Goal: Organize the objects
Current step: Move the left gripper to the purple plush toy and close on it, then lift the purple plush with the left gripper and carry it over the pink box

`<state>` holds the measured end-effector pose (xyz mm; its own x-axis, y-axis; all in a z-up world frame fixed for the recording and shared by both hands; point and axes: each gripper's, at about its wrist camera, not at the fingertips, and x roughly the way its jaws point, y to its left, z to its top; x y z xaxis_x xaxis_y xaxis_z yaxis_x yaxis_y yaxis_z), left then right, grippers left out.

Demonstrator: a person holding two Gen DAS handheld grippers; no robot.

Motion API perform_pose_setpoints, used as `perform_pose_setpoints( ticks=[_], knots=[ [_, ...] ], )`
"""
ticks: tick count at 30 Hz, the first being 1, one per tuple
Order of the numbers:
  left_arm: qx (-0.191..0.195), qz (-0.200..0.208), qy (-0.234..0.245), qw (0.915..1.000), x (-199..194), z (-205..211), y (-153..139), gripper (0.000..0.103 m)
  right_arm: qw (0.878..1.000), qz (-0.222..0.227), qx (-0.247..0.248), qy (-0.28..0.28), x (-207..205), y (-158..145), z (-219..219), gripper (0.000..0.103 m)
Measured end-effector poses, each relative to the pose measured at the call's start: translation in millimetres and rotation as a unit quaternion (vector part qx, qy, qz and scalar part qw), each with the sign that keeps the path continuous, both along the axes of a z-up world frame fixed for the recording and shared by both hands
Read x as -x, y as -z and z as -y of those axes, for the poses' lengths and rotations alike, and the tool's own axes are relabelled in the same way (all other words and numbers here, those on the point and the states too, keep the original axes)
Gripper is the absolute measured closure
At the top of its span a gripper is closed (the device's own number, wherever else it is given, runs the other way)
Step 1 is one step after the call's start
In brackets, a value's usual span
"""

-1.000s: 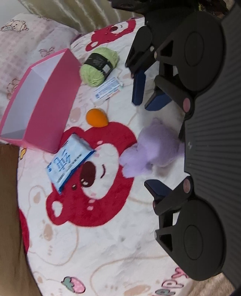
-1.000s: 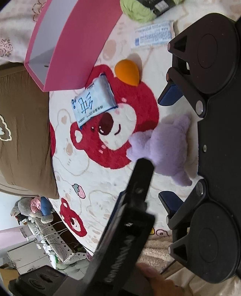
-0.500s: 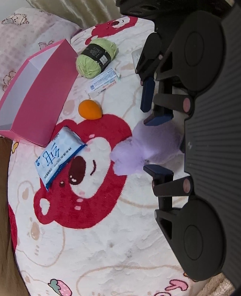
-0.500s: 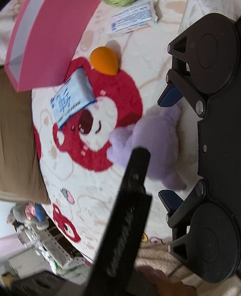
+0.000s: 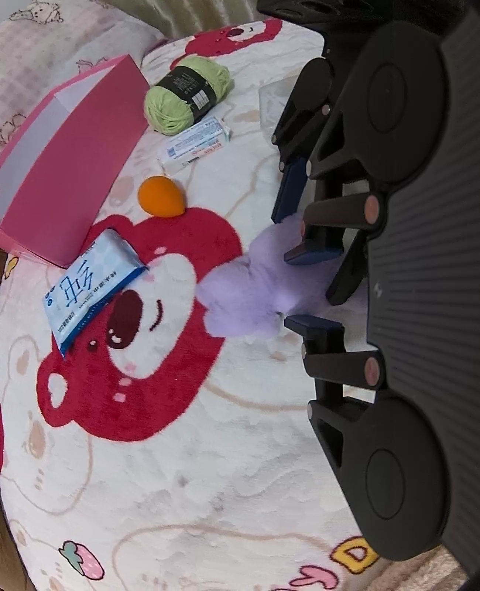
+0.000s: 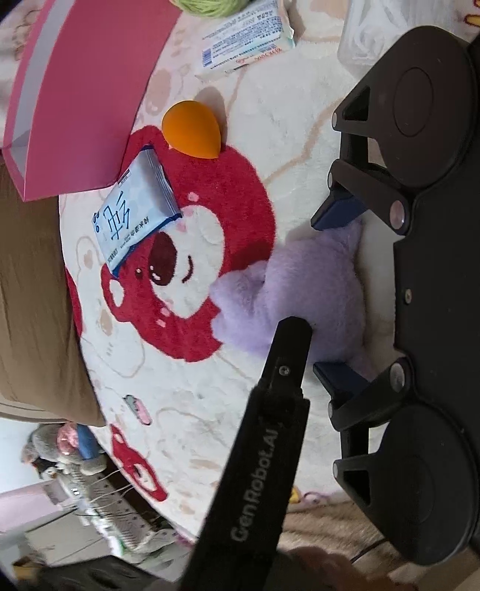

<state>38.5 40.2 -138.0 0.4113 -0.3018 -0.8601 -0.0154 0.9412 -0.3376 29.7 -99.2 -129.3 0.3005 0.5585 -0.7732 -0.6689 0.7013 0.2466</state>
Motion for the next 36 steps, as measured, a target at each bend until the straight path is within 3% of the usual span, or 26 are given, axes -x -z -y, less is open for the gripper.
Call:
perform_pose_setpoints(
  ticks=[5, 11, 15, 19, 31, 36],
  knots=[
    [0.009, -0.017, -0.017, 0.9997, 2.1, -0.5, 2.9, 0.071, 1.000, 0.006, 0.004, 0.001, 3.7, -0.5, 0.6, 0.018],
    [0.016, -0.001, -0.033, 0.9993, 4.4, -1.1, 7.3, 0.070, 0.999, 0.031, 0.009, -0.021, 11.0, -0.8, -6.8, 0.016],
    [0.020, 0.005, -0.038, 0.9991, 4.6, -1.9, 9.1, 0.070, 1.000, 0.010, 0.027, -0.003, -4.6, 8.8, -15.2, 0.019],
    [0.024, 0.009, -0.031, 0.9992, 6.6, -0.1, 5.2, 0.071, 0.999, 0.029, 0.028, 0.001, 4.6, 4.9, -13.2, 0.025],
    [0.027, 0.037, -0.022, 0.9987, 10.5, 7.1, -17.0, 0.072, 0.998, 0.050, -0.019, 0.015, 12.0, -7.8, 4.5, 0.029],
    [0.005, 0.052, 0.003, 0.9986, 7.0, 19.4, -35.4, 0.072, 0.998, 0.048, -0.034, 0.019, 5.5, -17.3, 12.0, 0.028]
  ],
)
